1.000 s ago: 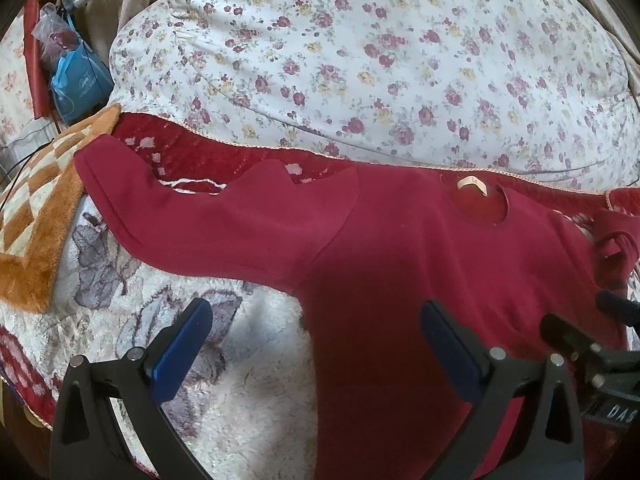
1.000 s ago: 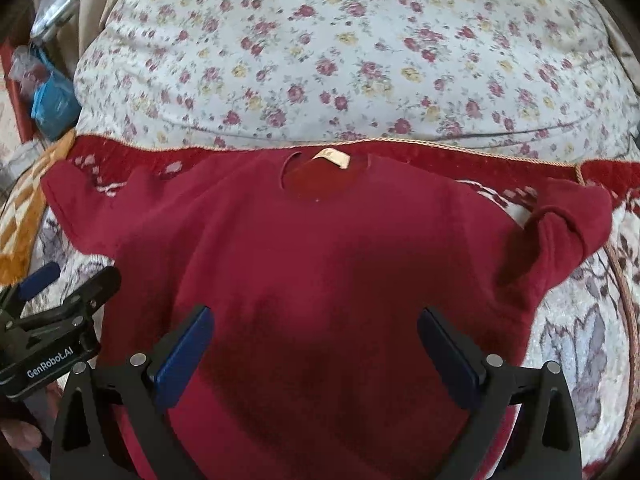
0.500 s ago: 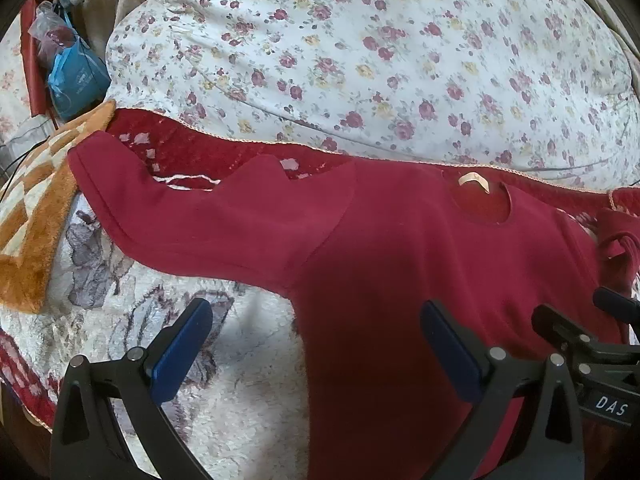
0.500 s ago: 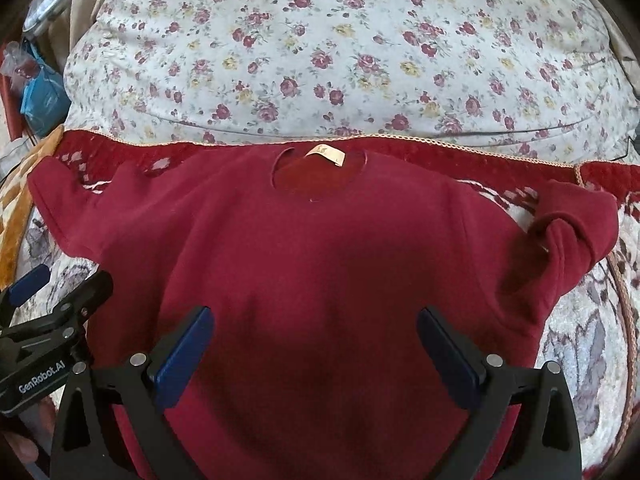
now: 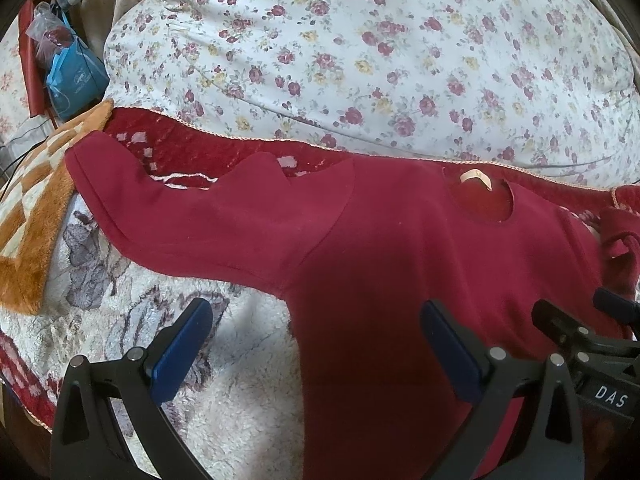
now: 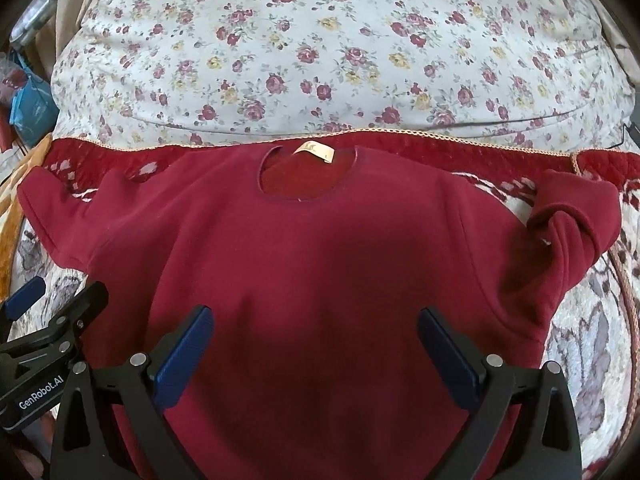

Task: Fold small clothes

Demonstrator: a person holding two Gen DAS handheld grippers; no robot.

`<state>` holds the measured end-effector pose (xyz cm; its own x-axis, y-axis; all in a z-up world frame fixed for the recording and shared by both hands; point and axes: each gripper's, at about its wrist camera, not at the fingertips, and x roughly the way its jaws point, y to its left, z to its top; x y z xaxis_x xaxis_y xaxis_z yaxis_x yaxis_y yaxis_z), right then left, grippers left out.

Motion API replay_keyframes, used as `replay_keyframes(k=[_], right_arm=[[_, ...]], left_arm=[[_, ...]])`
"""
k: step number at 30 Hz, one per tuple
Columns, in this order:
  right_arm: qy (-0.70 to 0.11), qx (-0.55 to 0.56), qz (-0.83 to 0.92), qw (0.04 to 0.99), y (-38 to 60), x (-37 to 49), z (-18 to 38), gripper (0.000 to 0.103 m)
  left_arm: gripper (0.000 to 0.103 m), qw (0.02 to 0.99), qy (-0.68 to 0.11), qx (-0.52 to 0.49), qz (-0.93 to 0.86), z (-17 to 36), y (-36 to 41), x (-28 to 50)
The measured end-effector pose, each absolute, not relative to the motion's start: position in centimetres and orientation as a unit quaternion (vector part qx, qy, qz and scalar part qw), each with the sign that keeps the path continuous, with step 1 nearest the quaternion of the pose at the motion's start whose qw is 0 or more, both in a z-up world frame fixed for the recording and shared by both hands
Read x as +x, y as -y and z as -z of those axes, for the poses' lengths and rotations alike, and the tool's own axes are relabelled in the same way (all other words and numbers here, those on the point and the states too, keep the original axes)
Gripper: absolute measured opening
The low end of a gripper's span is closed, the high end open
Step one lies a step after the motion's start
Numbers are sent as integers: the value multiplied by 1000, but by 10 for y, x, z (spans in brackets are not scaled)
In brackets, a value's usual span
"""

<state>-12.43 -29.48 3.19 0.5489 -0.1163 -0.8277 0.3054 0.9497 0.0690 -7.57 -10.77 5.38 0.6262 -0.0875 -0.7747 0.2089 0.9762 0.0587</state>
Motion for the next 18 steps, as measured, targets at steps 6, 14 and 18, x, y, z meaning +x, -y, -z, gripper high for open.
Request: replay_keyframes(k=[6, 14, 18], right_arm=[[-462, 104, 120, 873, 293, -124, -32, 103], [-467, 96, 117, 871, 290, -122, -30, 103], [-467, 94, 117, 871, 288, -121, -30, 103]], left_arm=[[103, 900, -423, 69, 79, -55, 105, -75], [103, 900, -423, 69, 77, -54, 104, -75], [103, 900, -424, 67, 76, -54, 102, -74]])
